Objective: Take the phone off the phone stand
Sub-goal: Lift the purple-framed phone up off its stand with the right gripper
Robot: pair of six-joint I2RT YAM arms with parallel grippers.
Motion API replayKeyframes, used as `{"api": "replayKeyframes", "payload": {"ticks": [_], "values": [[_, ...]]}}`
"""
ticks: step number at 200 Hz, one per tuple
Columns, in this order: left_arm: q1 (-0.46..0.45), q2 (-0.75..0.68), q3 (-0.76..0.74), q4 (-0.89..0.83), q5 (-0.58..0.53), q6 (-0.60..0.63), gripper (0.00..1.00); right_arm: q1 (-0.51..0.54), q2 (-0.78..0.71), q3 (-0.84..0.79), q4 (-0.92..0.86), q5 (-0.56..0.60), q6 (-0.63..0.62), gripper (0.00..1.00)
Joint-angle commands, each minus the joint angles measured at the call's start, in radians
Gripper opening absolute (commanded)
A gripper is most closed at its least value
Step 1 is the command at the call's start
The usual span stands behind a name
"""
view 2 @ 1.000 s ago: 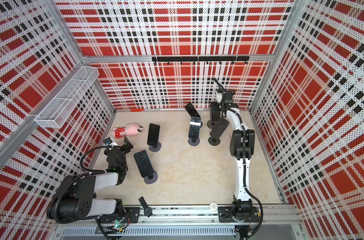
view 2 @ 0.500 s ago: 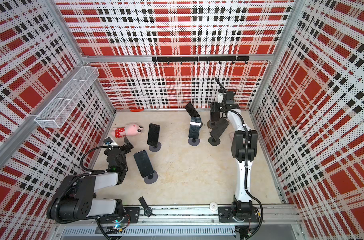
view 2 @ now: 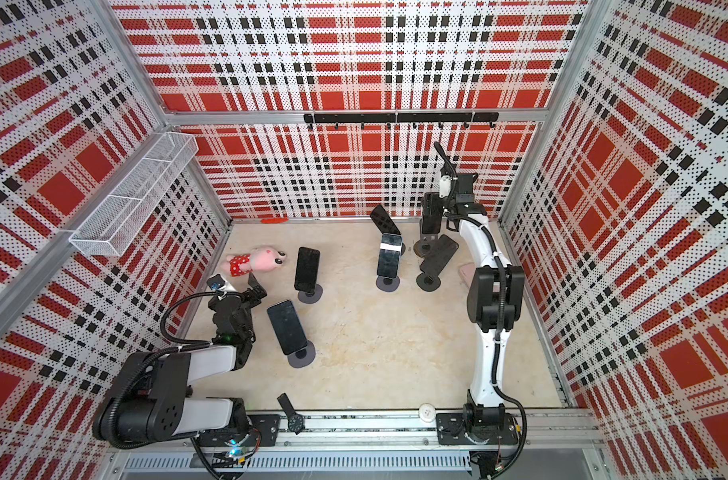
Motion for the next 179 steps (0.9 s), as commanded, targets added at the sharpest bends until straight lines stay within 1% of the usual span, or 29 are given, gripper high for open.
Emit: {"api": "replayKeyframes", "payload": {"ticks": [1, 33, 82, 103, 133, 151, 160, 179], "values": [[-0.001, -0.006, -0.009, 0.024, 0.01, 0.009, 0.98, 0.02, -0.085, 0.001, 0.018, -0.051, 0.008, 0.67], [-0.001, -0.007, -0.011, 0.024, 0.014, 0.01, 0.98, 0.073, -0.113, 0.012, -0.006, -0.05, -0.016, 0.67], [-0.001, -0.008, -0.011, 0.024, 0.014, 0.012, 0.98, 0.155, -0.157, 0.024, -0.035, -0.087, -0.035, 0.67], [-0.001, -0.007, -0.011, 0.025, 0.014, 0.012, 0.98, 0.184, -0.18, 0.009, -0.028, -0.122, -0.028, 0.67], [-0.007, -0.017, -0.019, 0.031, 0.006, 0.012, 0.98, 0.248, -0.191, 0.002, -0.077, -0.182, -0.044, 0.67], [-0.012, -0.024, -0.029, 0.042, -0.006, 0.015, 0.98, 0.29, -0.2, 0.004, -0.089, -0.173, -0.04, 0.67], [-0.02, -0.027, -0.031, 0.042, -0.028, 0.015, 0.98, 0.311, -0.204, 0.012, -0.095, -0.176, -0.043, 0.67], [-0.053, -0.063, -0.049, 0.019, -0.141, 0.003, 0.98, 0.355, -0.21, 0.044, -0.142, -0.166, -0.051, 0.67]]}}
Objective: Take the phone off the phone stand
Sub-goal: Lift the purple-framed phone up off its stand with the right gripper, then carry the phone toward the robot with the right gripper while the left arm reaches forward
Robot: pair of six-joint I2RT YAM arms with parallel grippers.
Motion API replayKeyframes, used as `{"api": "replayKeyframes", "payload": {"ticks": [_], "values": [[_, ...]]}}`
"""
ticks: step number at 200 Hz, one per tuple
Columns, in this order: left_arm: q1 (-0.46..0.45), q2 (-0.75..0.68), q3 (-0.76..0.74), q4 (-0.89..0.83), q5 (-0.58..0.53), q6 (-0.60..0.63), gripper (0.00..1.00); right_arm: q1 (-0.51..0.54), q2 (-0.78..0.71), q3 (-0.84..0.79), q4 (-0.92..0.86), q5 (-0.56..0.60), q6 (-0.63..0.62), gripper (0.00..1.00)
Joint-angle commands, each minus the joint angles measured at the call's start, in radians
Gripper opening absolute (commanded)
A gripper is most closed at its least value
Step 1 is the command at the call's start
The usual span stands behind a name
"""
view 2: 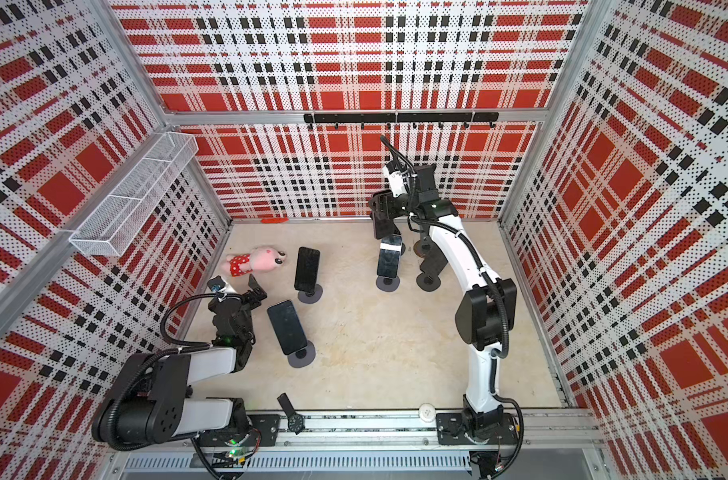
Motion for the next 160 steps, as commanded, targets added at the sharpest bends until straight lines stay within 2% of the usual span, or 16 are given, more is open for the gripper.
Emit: {"api": "replayKeyframes", "payload": {"ticks": [1, 28, 71, 129, 145, 160], "values": [[-0.036, -0.051, -0.028, 0.01, -0.12, -0.001, 0.98, 0.058, -0.06, 0.047, -0.039, -0.026, -0.025, 0.67], [-0.059, -0.099, -0.062, 0.009, -0.188, -0.006, 0.98, 0.116, -0.101, 0.002, -0.032, 0.008, -0.009, 0.67], [-0.058, -0.081, -0.024, -0.062, -0.262, -0.044, 0.98, 0.194, -0.189, -0.134, 0.025, 0.057, 0.016, 0.67], [0.052, -0.212, 0.115, -0.366, -0.183, -0.041, 0.98, 0.245, -0.306, -0.364, 0.097, 0.096, 0.048, 0.67], [0.051, -0.286, 0.136, -0.392, -0.104, 0.013, 0.98, 0.255, -0.332, -0.422, 0.111, 0.102, 0.057, 0.67], [0.045, -0.366, 0.15, -0.399, -0.054, -0.005, 0.98, 0.258, -0.351, -0.469, 0.126, 0.102, 0.069, 0.67]]}}
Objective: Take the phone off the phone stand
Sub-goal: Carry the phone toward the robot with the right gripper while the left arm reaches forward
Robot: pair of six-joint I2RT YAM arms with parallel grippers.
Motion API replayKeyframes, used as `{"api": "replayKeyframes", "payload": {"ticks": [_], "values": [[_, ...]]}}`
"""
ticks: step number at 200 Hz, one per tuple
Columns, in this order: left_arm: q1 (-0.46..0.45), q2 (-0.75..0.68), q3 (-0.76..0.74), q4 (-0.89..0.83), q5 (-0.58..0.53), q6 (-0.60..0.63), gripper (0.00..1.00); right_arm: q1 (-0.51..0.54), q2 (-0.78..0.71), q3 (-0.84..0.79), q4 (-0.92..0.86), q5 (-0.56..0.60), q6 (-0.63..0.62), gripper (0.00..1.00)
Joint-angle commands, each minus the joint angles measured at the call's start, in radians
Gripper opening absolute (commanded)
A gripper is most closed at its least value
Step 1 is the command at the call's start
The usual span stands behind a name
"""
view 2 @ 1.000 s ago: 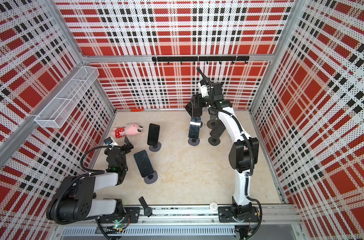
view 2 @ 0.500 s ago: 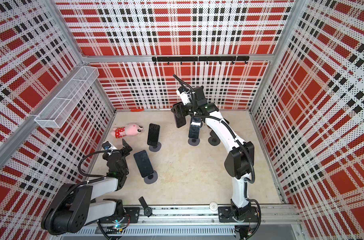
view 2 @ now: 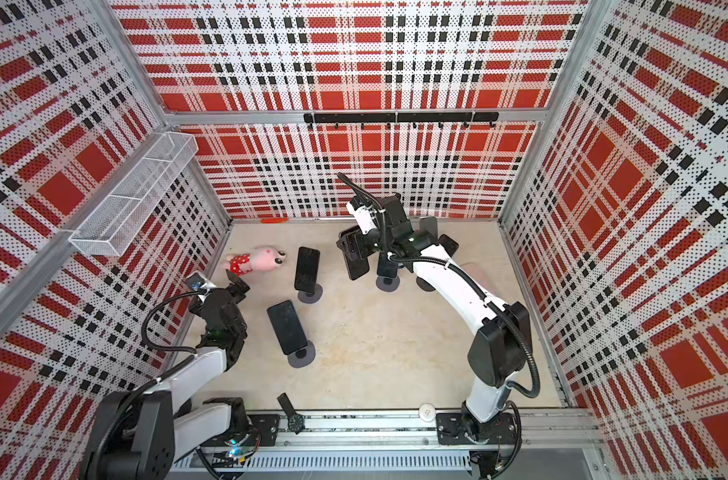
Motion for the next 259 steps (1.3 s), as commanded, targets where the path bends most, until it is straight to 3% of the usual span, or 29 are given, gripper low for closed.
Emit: {"api": "replayKeyframes", "payload": {"ticks": [1, 15, 57, 70, 83, 103, 121, 133, 168, 200, 235, 259], "values": [[-0.003, -0.11, 0.035, -0.075, 0.097, 0.011, 0.98, 0.015, -0.068, -0.051, 0.071, 0.01, 0.02, 0.67], [-0.005, -0.161, 0.074, -0.119, 0.125, -0.03, 0.98, 0.018, -0.08, -0.084, 0.074, 0.024, 0.029, 0.67], [-0.057, -0.163, 0.316, -0.398, 0.069, -0.189, 0.98, 0.045, -0.129, -0.237, 0.155, 0.063, 0.067, 0.67], [-0.152, -0.163, 0.363, -0.439, 0.009, -0.199, 0.98, 0.051, -0.137, -0.264, 0.158, 0.066, 0.073, 0.67], [-0.316, -0.154, 0.399, -0.426, -0.072, -0.119, 0.98, 0.056, -0.146, -0.296, 0.165, 0.094, 0.076, 0.67], [-0.486, -0.118, 0.465, -0.434, -0.173, 0.003, 0.98, 0.069, -0.171, -0.364, 0.199, 0.186, 0.084, 0.66], [-0.582, -0.098, 0.5, -0.438, -0.177, 0.059, 0.98, 0.075, -0.188, -0.404, 0.201, 0.194, 0.087, 0.66], [-0.612, -0.087, 0.514, -0.443, -0.09, 0.118, 0.98, 0.078, -0.195, -0.422, 0.191, 0.193, 0.084, 0.66], [-0.622, -0.071, 0.543, -0.475, 0.091, 0.193, 0.98, 0.12, -0.22, -0.486, 0.173, 0.203, 0.108, 0.65], [-0.604, -0.081, 0.513, -0.486, 0.096, 0.208, 0.98, 0.206, -0.243, -0.557, 0.17, 0.283, 0.139, 0.65], [-0.478, -0.064, 0.53, -0.552, 0.117, 0.088, 0.98, 0.276, -0.252, -0.59, 0.115, 0.281, 0.135, 0.65], [-0.449, -0.058, 0.523, -0.542, 0.086, 0.102, 0.98, 0.307, -0.25, -0.62, 0.093, 0.268, 0.129, 0.65]]}}
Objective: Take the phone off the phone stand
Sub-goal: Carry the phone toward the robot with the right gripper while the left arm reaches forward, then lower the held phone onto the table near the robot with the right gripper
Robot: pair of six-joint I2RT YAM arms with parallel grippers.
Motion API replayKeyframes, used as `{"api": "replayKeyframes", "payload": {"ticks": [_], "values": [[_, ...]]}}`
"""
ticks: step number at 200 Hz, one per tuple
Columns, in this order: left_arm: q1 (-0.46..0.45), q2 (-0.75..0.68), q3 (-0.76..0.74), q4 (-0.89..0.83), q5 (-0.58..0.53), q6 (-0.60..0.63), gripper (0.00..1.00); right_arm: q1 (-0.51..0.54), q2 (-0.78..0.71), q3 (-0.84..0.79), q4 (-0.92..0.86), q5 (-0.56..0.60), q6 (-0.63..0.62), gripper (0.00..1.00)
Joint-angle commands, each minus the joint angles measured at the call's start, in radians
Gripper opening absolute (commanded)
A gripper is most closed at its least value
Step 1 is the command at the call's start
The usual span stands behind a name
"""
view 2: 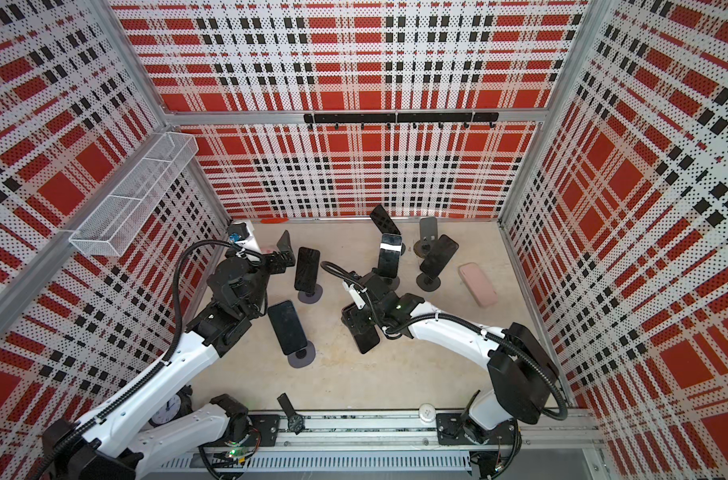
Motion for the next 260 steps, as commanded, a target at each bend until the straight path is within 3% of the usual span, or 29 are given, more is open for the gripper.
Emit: {"api": "replayKeyframes", "payload": {"ticks": [1, 54, 91, 260], "values": [[0.025, 0.006, 0.008, -0.02, -0.003, -0.019, 0.98, 0.024, -0.04, -0.014, -0.015, 0.002, 0.0, 0.65], [0.027, 0.02, -0.008, 0.015, 0.035, -0.034, 0.98, 0.056, -0.051, -0.06, -0.072, -0.019, 0.001, 0.65], [0.028, 0.007, -0.026, 0.035, 0.041, -0.05, 0.98, 0.062, -0.028, -0.104, -0.078, -0.13, 0.032, 0.65], [0.036, -0.054, -0.123, 0.179, 0.05, -0.104, 0.98, 0.188, 0.15, -0.086, -0.282, -0.07, 0.006, 0.64]]}}
